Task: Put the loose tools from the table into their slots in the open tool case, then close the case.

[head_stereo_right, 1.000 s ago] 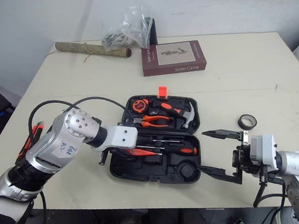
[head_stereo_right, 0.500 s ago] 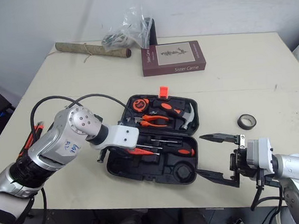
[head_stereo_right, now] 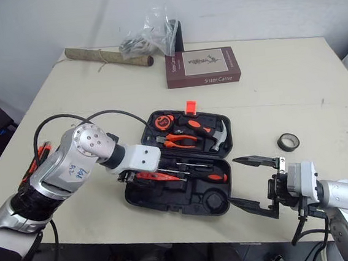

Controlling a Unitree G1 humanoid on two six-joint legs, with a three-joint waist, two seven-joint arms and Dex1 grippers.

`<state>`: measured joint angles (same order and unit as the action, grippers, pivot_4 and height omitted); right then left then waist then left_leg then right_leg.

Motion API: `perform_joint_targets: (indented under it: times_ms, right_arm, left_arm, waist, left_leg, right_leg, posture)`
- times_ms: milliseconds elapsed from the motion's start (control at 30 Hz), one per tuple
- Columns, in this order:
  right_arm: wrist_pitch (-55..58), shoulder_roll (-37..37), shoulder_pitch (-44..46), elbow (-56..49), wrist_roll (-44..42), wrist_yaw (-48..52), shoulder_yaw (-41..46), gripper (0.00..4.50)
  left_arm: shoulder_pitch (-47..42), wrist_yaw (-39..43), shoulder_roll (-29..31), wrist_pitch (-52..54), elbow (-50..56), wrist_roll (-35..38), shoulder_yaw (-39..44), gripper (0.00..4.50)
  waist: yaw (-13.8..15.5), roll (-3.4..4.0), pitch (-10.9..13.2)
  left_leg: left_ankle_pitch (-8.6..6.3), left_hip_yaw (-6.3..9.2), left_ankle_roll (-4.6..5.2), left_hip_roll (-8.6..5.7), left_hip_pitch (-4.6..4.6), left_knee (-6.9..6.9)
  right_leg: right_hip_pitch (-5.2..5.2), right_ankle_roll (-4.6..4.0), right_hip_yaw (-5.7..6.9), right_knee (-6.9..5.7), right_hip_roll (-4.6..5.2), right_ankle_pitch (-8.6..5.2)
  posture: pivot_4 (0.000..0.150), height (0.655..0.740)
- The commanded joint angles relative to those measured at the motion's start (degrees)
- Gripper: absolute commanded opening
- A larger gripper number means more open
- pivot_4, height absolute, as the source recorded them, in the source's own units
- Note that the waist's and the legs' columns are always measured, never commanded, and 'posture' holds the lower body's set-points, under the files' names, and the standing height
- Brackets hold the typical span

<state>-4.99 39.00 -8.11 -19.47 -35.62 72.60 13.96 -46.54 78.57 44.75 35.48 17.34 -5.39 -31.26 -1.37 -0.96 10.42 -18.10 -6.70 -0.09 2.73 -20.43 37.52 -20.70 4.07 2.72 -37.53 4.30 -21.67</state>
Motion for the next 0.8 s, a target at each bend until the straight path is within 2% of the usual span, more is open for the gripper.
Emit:
perform_joint_targets:
  times_ms: [33, 100, 167, 267, 367, 500, 600, 800]
  right_arm:
    - [-0.48, 0.22, -0.02, 0.12, -1.13, 1.00, 0.50, 4.50]
    - [-0.32, 0.34, 0.24, 0.47, -1.18, 1.43, 0.45, 4.50]
    - [-0.26, 0.34, 0.88, 1.06, -1.06, 1.69, 0.25, 4.50]
    - [-0.33, 0.16, 1.24, 1.48, -0.90, 1.92, 0.08, 4.50]
    - [-0.28, -0.11, 1.28, 1.60, -0.76, 1.83, -0.17, 4.50]
    - [-0.82, -0.72, 1.07, 1.53, -0.85, 1.45, -0.05, 4.50]
    - [-1.16, -1.20, 1.12, 1.63, -0.96, 1.39, 0.16, 4.50]
    - [-2.25, -1.45, 1.30, 3.55, -0.30, 2.41, 0.21, 4.50]
  left_arm:
    - [-1.42, 3.47, 3.02, 2.58, 5.21, 3.87, 4.13, 2.69]
    - [-1.70, 3.90, 4.30, 4.07, 6.31, 5.46, 5.88, 2.69]
    - [-0.51, 1.01, 3.66, 2.64, 4.37, 6.86, 9.50, 2.69]
    - [4.34, -4.66, -0.33, -7.07, -0.60, 10.37, 16.48, 2.69]
    - [11.86, -6.16, -5.79, -8.03, -3.64, 19.99, 25.60, 1.93]
    - [21.12, -7.32, -8.22, -18.74, -7.27, 21.21, 28.13, 0.07]
    - [23.65, -9.64, -11.13, -24.04, -11.14, 20.69, 27.93, 0.03]
    - [24.20, -14.97, -13.80, -30.78, -17.97, 14.86, 24.19, 0.03]
  waist:
    - [-0.05, -0.01, 0.00]
    - [-0.09, -0.01, 0.00]
    - [-0.02, -0.01, 0.00]
    - [0.02, 0.01, 0.00]
    - [-0.12, -0.01, 0.00]
    - [-0.14, -0.07, 0.04]
    - [0.31, -0.08, 0.05]
    - [1.30, -0.08, 0.05]
  left_leg:
    - [0.00, 0.00, 0.01, 0.00, 0.00, 0.03]
    - [0.00, 0.00, 0.01, 0.00, 0.01, 0.04]
    - [0.00, 0.00, 0.01, -0.01, 0.02, 0.05]
    - [-0.03, 0.02, 0.05, -0.01, 0.02, 0.11]
    - [-0.05, 0.06, 0.08, 0.00, -0.01, 0.16]
    - [-0.06, 0.08, 0.08, 0.02, -0.01, 0.20]
    - [-0.07, 0.09, 0.10, -0.01, 0.02, 0.25]
    - [-0.20, 0.08, 0.24, -0.05, -0.02, 0.36]
  right_leg:
    - [0.01, 0.00, 0.00, -0.01, 0.00, 0.00]
    - [0.02, 0.00, 0.00, -0.03, 0.00, 0.00]
    - [0.03, 0.00, 0.00, -0.04, 0.00, 0.00]
    - [0.04, 0.00, 0.00, -0.05, 0.02, 0.00]
    - [0.03, 0.00, 0.06, -0.10, 0.04, 0.00]
    - [0.02, 0.00, 0.10, -0.11, 0.04, 0.00]
    - [0.09, 0.01, 0.12, -0.12, 0.08, 0.00]
    - [0.11, 0.02, 0.14, -0.10, 0.12, 0.01]
  posture:
    - [0.150, 0.7400]
    - [0.150, 0.7400]
    - [0.150, 0.7400]
    - [0.150, 0.7400]
    - [0.150, 0.7400]
    - [0.150, 0.7400]
    - [0.150, 0.7400]
    - [0.150, 0.7400]
